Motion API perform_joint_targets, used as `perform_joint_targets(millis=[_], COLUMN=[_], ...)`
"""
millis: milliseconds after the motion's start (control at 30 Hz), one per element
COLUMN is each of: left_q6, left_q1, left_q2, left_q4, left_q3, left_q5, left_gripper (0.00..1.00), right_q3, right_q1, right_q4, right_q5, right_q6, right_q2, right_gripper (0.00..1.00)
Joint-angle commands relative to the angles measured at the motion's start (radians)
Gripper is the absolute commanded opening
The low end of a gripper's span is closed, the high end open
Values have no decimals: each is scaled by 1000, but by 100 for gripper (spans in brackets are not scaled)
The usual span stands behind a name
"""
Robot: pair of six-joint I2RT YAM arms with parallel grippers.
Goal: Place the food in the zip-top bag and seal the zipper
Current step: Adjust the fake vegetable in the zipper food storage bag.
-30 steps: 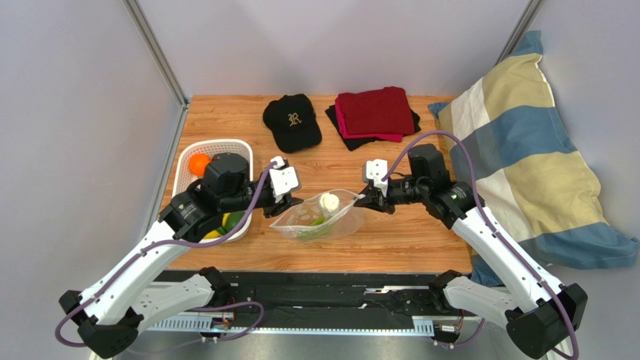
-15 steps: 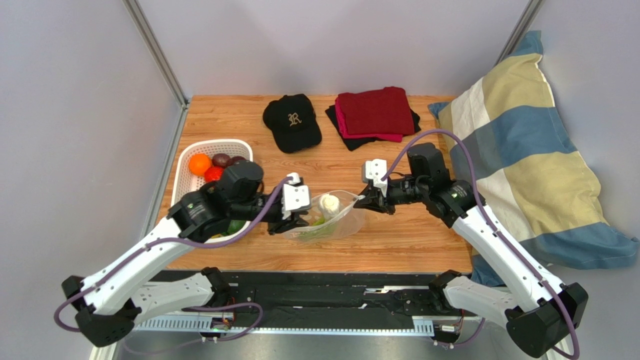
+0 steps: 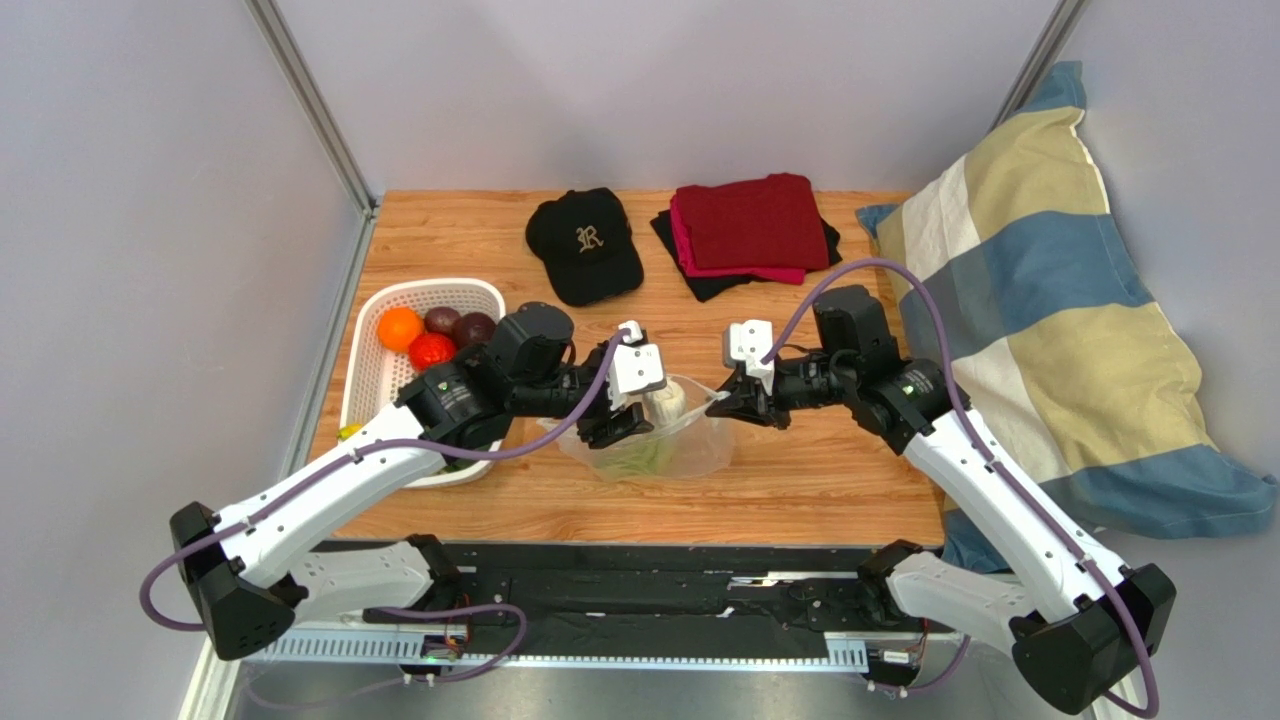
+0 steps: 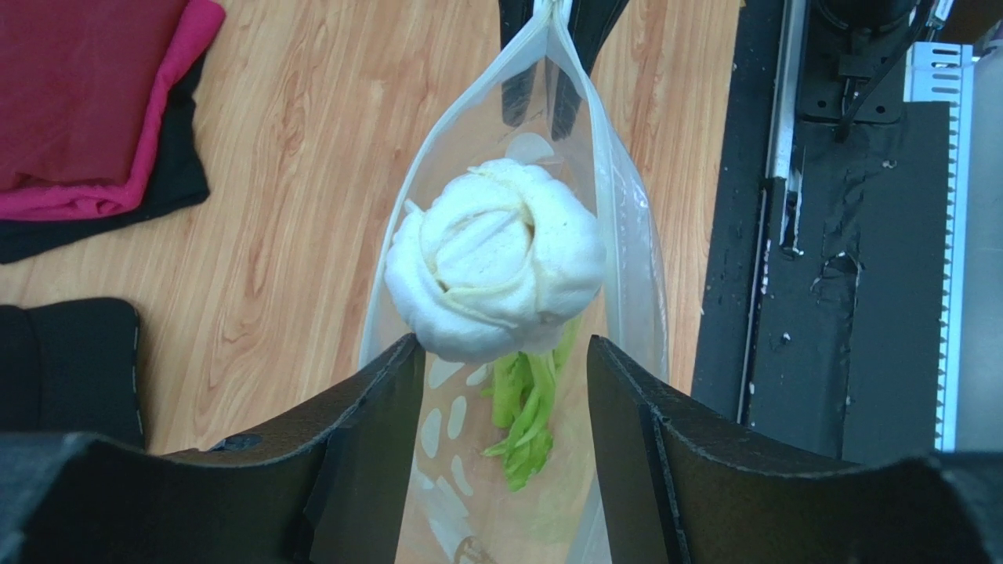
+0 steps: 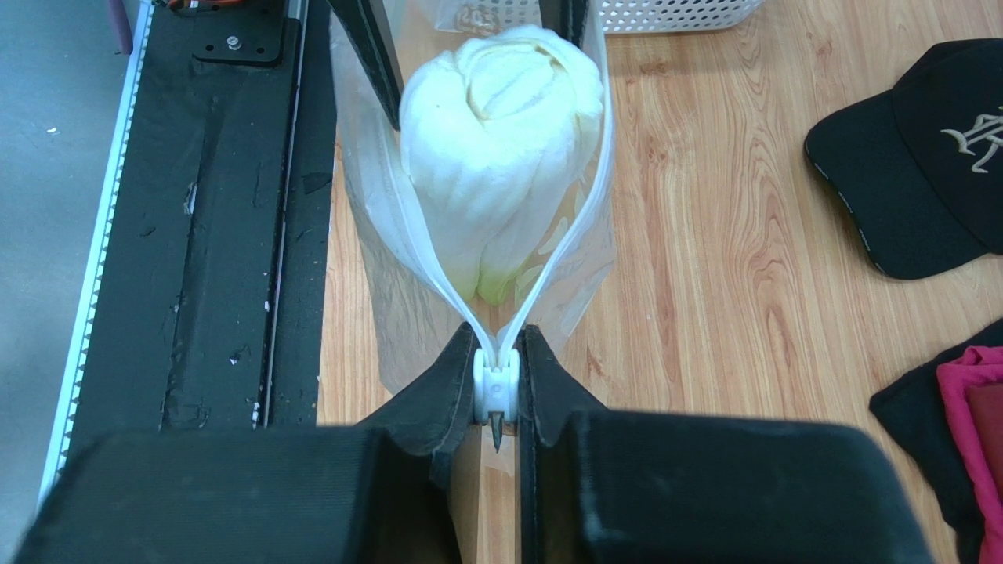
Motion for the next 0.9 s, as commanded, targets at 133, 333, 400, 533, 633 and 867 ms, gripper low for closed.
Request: perform_joint_targets(millis=[133,333,400,533,633,867], left_q6=[-61,-82,-73,-50,-40,0], left_q1=[-14,-47,-56,-56,-56,-56], left_q2=[56,87,110,167,193,279], left_q4=[186,285,285,232,201,129], left_q3=[-21,-49,-47,-29,-40,-40], left_q5=[64,87,96,79,56,-25], left_gripper=[63,66,64,34,16,1], right_q3=[50,49,52,58,59,61], right_q1=[5,5,5,5,5,3], right_q4=[19,21,18,4,-11,-31], right_q5=[-50,-53,-55,-53,-42,-30], right_q6=[-40,-41,-46,-57,-64,-68], right_q2=[3,6,5,3,-2,-14], right_gripper=[0,0,0,0,0,0])
